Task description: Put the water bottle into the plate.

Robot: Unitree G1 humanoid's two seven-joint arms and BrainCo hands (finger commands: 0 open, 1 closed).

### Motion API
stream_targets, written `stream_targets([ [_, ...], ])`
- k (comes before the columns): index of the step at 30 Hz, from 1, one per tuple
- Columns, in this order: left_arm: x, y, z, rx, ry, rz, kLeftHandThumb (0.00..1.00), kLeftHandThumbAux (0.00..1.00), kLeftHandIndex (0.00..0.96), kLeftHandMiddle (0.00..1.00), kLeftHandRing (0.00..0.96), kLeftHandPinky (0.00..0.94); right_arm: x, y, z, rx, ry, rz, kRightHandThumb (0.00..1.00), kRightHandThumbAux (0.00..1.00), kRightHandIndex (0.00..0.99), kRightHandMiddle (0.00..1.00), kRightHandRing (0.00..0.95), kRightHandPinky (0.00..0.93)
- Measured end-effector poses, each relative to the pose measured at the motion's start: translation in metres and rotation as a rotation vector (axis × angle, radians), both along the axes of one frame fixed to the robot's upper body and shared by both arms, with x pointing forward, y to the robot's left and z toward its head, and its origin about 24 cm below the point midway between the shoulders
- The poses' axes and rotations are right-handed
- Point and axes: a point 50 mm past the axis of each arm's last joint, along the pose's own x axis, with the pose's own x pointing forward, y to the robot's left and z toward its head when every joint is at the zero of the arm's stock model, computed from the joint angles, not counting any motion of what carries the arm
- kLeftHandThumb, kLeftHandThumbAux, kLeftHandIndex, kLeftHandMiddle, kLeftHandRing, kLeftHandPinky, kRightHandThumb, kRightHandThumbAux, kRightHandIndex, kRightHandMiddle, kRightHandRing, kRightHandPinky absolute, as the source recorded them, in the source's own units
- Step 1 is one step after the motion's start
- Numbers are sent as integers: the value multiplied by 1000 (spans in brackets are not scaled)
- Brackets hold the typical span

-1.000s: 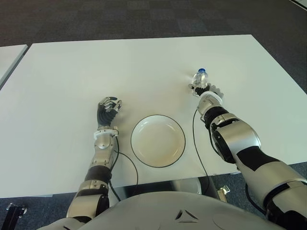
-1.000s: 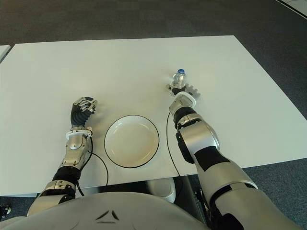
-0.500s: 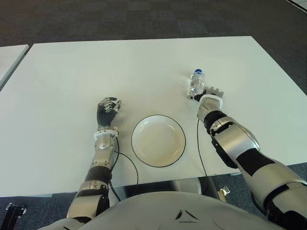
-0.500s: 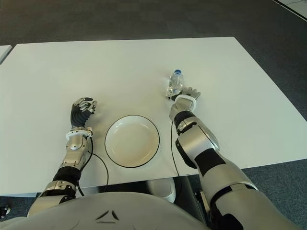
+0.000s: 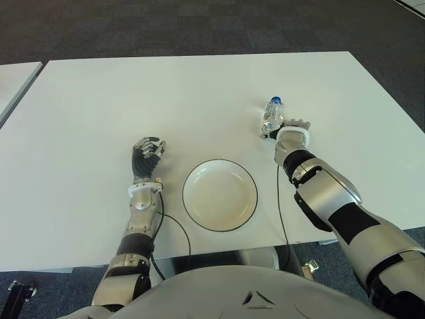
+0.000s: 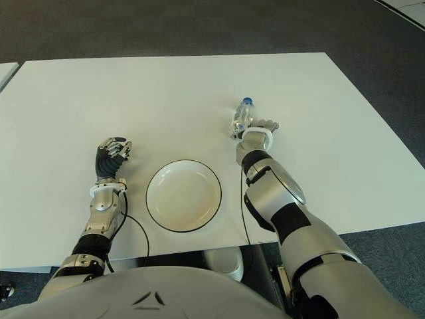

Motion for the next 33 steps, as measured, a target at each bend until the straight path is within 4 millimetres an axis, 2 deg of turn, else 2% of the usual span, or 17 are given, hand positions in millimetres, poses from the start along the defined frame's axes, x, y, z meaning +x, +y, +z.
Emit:
stream_targets([
  [22,-10,4,0,5,-18,21,708,712,436,685,665,640,2,3,5,-98,10,48,289,506,0,0,0,0],
  [33,-11,5,0,-2,-19,24,708,712,436,683,662,637,5,-1,10,-100,13,41,302,497,0,0,0,0],
])
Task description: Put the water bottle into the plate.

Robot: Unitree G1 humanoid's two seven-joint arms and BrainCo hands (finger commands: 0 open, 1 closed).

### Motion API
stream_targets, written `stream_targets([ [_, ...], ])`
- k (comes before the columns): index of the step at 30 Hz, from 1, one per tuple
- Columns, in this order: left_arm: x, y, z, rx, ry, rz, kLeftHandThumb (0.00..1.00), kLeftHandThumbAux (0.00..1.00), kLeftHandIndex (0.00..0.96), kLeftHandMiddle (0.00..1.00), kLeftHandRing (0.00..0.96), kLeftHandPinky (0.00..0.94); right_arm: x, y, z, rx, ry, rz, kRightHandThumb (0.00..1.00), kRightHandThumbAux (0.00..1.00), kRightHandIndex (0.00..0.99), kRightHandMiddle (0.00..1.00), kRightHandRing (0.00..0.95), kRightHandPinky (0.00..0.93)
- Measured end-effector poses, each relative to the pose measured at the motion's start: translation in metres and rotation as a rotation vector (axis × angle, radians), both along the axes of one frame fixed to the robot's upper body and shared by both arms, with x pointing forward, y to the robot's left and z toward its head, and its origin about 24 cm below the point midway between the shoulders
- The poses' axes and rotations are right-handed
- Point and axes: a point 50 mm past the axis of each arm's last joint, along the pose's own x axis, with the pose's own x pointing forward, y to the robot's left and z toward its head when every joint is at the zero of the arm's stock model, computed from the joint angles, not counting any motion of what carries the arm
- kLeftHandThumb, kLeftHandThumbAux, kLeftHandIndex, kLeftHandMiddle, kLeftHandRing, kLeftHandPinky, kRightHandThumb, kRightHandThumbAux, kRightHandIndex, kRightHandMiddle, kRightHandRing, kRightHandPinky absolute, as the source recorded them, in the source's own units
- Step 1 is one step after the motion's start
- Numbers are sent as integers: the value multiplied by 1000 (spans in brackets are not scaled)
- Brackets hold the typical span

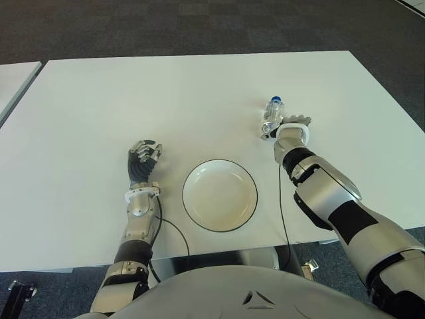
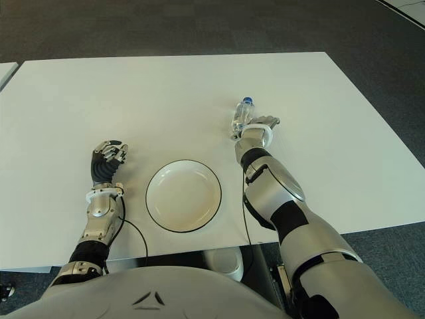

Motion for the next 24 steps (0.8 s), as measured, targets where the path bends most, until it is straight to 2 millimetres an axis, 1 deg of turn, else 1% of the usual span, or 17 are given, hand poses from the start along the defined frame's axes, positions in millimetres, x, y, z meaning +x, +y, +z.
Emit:
stream_targets([
  [7,0,1,0,-6,0,3,708,712,436,684,662,636,5,-9,11,-4,-17,-21,324,477,0,0,0,0],
  [13,-1,4,0,2,4,4,708,712,436,687,667,642,6,-22,19,43,-41,-105,347,464,0,0,0,5],
  [15,-1,5,-1,5,4,4,707,712,436,688,667,641,7,-23,21,79,-34,-132,372,458,0,0,0,2],
  [19,0,5,-1,6,6,-1,707,712,436,689,669,642,14,-21,33,144,-30,-153,420,439,0,0,0,0],
  [24,0,5,0,1,3,-6,707,712,436,691,669,641,25,-20,53,188,-58,-91,419,419,0,0,0,0],
])
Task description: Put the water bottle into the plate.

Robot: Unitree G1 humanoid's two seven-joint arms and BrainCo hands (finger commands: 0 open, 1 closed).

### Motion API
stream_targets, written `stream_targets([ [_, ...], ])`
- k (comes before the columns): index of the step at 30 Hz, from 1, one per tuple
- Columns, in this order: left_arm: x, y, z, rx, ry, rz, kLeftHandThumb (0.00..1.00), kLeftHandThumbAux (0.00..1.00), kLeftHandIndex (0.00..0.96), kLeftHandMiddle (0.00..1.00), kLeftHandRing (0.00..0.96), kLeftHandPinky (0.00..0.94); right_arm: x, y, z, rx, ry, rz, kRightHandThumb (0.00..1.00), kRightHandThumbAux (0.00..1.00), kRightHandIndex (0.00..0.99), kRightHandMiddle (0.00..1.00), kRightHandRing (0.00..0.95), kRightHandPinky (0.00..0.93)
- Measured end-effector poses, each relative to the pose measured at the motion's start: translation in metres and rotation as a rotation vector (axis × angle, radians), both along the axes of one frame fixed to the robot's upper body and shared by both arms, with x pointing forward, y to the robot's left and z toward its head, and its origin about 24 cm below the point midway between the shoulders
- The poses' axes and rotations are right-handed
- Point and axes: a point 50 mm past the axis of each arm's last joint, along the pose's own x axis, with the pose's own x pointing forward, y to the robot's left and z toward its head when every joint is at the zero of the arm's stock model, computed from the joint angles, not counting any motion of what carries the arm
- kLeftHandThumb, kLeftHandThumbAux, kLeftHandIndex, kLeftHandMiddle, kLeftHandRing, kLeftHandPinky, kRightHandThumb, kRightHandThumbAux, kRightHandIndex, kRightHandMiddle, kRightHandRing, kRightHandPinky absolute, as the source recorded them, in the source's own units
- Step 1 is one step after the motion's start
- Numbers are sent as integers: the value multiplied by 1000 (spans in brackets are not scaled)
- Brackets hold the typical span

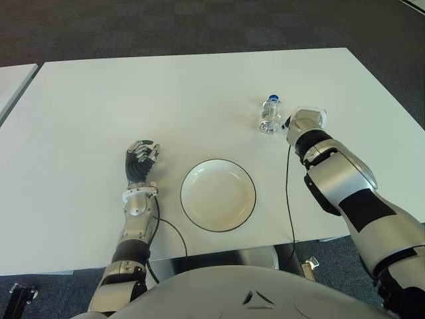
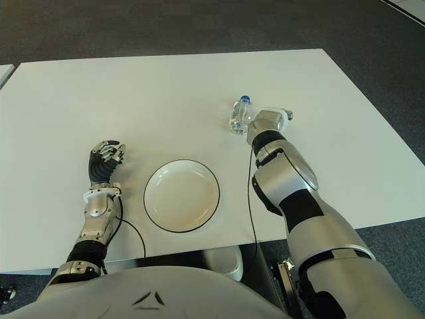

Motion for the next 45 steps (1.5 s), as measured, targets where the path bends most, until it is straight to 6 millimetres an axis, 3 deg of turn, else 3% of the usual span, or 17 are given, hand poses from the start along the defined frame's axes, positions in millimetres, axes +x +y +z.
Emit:
stream_targets([
  [6,1,0,1,1,-3,-2,708,712,436,689,667,638,7,-1,17,-23,-15,44,398,417,0,0,0,0],
  [20,1,0,1,8,8,-3,709,712,436,687,668,643,8,-4,21,-6,-68,14,425,409,0,0,0,22],
  [32,0,0,2,23,18,-5,709,713,436,692,673,645,10,-2,32,287,-340,-171,426,395,0,0,0,45],
  [45,1,1,3,24,21,-5,709,712,436,688,667,634,13,6,37,330,-382,-174,426,394,0,0,0,45],
])
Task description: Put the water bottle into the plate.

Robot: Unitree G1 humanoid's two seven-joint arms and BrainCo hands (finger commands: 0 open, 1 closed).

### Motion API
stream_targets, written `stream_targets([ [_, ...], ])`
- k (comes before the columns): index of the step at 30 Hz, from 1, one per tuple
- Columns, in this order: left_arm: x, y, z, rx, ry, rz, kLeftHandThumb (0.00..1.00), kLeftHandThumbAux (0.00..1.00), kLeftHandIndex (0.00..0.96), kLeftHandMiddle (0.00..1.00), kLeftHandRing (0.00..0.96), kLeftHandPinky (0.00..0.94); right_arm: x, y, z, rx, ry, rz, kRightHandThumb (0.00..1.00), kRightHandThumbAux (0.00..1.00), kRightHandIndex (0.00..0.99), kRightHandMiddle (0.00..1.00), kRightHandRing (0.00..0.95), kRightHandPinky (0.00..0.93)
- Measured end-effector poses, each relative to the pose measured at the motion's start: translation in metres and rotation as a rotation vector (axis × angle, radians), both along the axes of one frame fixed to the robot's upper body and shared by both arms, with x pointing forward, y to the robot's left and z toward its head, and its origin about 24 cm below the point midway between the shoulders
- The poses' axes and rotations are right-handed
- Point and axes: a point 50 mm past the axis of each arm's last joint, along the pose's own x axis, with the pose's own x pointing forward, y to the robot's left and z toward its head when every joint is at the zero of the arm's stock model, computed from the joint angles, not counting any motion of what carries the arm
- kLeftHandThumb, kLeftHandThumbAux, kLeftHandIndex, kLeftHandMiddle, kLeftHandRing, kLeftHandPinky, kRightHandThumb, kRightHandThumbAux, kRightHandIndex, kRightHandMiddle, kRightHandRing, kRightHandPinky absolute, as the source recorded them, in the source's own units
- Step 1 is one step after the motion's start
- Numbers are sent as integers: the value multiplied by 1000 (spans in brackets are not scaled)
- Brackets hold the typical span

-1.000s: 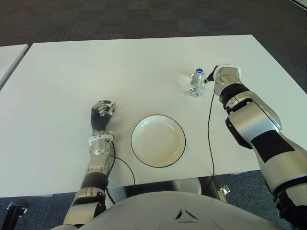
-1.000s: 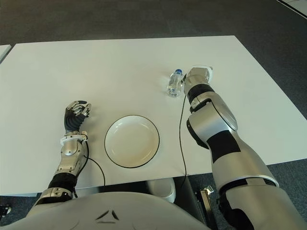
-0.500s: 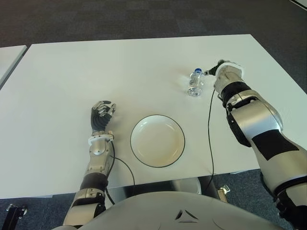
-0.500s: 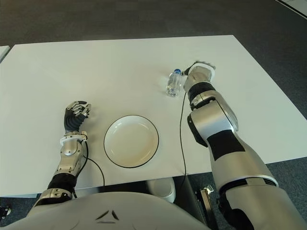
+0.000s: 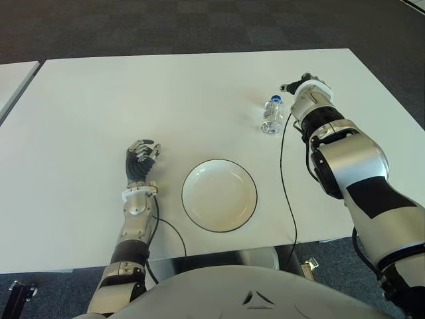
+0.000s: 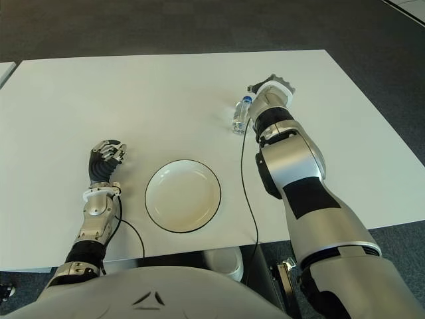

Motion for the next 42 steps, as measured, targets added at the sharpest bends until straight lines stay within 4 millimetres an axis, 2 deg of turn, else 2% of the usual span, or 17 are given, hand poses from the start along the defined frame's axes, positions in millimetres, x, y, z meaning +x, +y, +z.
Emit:
stream_targets([
  [19,-13,3,2,3,-16,16,708,712,436,668,643,617,0,-2,0,-1,1,-11,426,394,0,0,0,45],
  [42,-26,7,5,29,-37,21,706,714,436,679,664,646,-1,-4,0,-4,6,-23,426,394,0,0,0,45],
])
